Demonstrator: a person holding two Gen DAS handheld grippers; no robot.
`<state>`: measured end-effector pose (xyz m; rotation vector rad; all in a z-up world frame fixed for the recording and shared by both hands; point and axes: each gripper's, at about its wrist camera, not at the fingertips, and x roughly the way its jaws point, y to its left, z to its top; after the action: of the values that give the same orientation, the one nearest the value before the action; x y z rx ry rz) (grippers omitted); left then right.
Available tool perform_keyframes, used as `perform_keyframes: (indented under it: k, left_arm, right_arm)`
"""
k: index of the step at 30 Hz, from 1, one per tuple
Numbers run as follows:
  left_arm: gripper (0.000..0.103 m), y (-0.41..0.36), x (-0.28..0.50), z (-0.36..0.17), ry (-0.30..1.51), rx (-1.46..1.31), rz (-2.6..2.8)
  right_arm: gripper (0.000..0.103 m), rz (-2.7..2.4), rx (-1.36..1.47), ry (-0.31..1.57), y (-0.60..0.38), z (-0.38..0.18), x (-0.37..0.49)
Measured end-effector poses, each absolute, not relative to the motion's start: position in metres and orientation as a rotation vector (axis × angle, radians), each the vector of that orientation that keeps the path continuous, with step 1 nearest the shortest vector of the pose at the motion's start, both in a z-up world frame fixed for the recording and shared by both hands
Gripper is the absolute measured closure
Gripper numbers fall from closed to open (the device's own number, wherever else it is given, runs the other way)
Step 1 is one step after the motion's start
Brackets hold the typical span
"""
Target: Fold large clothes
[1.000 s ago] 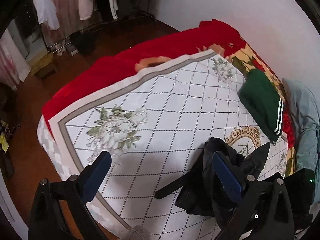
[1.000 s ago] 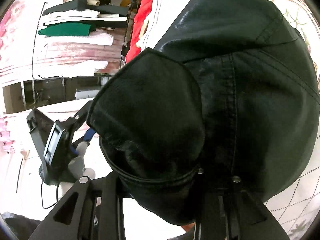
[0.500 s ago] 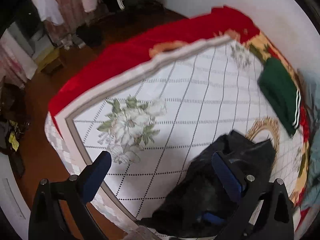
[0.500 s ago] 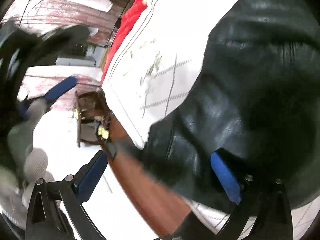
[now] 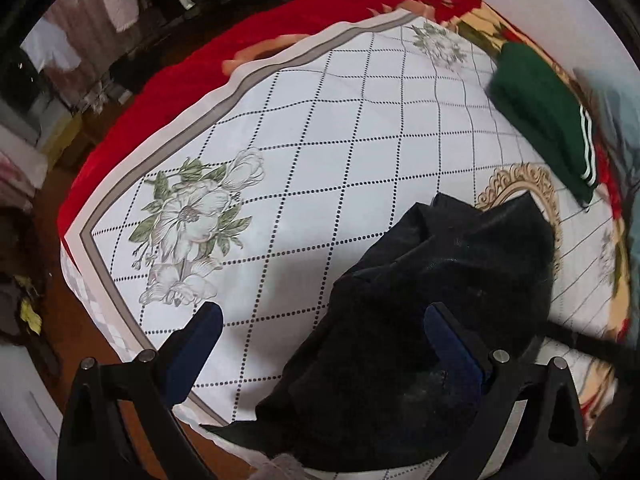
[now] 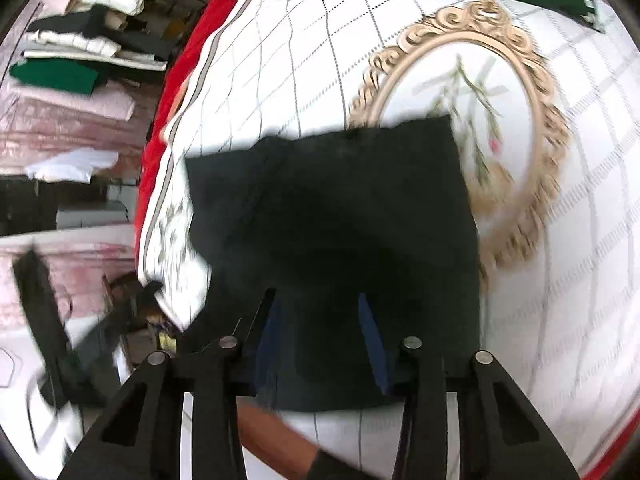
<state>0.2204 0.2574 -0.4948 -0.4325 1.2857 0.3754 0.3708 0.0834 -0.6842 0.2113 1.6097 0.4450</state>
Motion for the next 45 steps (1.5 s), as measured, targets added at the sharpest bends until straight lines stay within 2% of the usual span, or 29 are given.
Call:
perform_keyframes:
  k: [5, 8, 9, 12, 14, 20, 25, 27, 31, 32, 33, 34, 35, 36, 38, 42, 45]
  left_arm:
    - [0.000, 0.242, 0.234, -0.503, 1.296, -0.376, 0.376]
    - [0.000, 0.231, 0.243, -0.507, 1.312, -0.344, 0.366]
    - [0.000, 0.227, 0.246, -0.507, 1.310, -0.344, 0.355]
    - [0.000, 0.218, 0.254, -0.505, 1.298, -0.322, 0.347]
    - [0.000, 0.215, 0.262, -0.507, 1.290, -0.313, 0.352]
    - [0.000, 0.228, 0.298, -0.543, 1.297, -0.289, 0.439]
    - [0.000, 0.238, 0.318, -0.601, 1.384, -0.293, 0.411]
    - [0.000, 0.244, 0.319, -0.601, 1.390, -0.333, 0.405]
    - [0.000, 0.244, 0.307, -0.567, 1.356, -0.320, 0.420]
    - [0.000, 0.243, 0.301, -0.557, 1.340, -0.315, 0.424]
    - [0.000, 0.240, 0.292, -0.545, 1.319, -0.315, 0.427]
    - [0.000, 0.238, 0.286, -0.537, 1.307, -0.313, 0.432]
    - [0.000, 0.235, 0.278, -0.530, 1.292, -0.312, 0.439]
    - [0.000, 0.230, 0.269, -0.525, 1.278, -0.313, 0.441]
    - [0.000, 0.221, 0.259, -0.527, 1.277, -0.292, 0.447]
    - [0.000, 0.215, 0.248, -0.572, 1.359, -0.239, 0.483]
    - [0.000, 0.218, 0.245, -0.590, 1.325, -0.255, 0.460]
  right_arm:
    - [0.061, 0.367, 0.194, 1.733, 0.117, -0.760, 0.412]
    - [0.060, 0.363, 0.224, 1.796, 0.120, -0.755, 0.419]
    - [0.060, 0.389, 0.258, 1.797, 0.120, -0.731, 0.413]
    - [0.060, 0.452, 0.265, 1.680, 0.105, -0.685, 0.405]
    - [0.060, 0.455, 0.263, 1.629, 0.100, -0.675, 0.411]
    - [0.060, 0.368, 0.241, 1.737, 0.104, -0.742, 0.442]
    - [0.060, 0.317, 0.170, 1.747, 0.124, -0.753, 0.458]
    - [0.060, 0.320, 0.160, 1.767, 0.129, -0.754, 0.460]
    - [0.060, 0.423, 0.235, 1.766, 0.123, -0.737, 0.459]
    - [0.058, 0.461, 0.253, 1.735, 0.114, -0.727, 0.456]
    - [0.052, 0.500, 0.263, 1.668, 0.102, -0.713, 0.450]
    - [0.028, 0.522, 0.250, 1.592, 0.090, -0.699, 0.443]
    - [0.013, 0.533, 0.236, 1.542, 0.078, -0.692, 0.438]
    - [0.012, 0.550, 0.233, 1.486, 0.060, -0.686, 0.429]
    - [0.012, 0.586, 0.245, 1.502, 0.040, -0.694, 0.422]
    - [0.012, 0.675, 0.365, 1.641, 0.013, -0.746, 0.414]
    - [0.013, 0.777, 0.430, 1.733, 0.020, -0.793, 0.415]
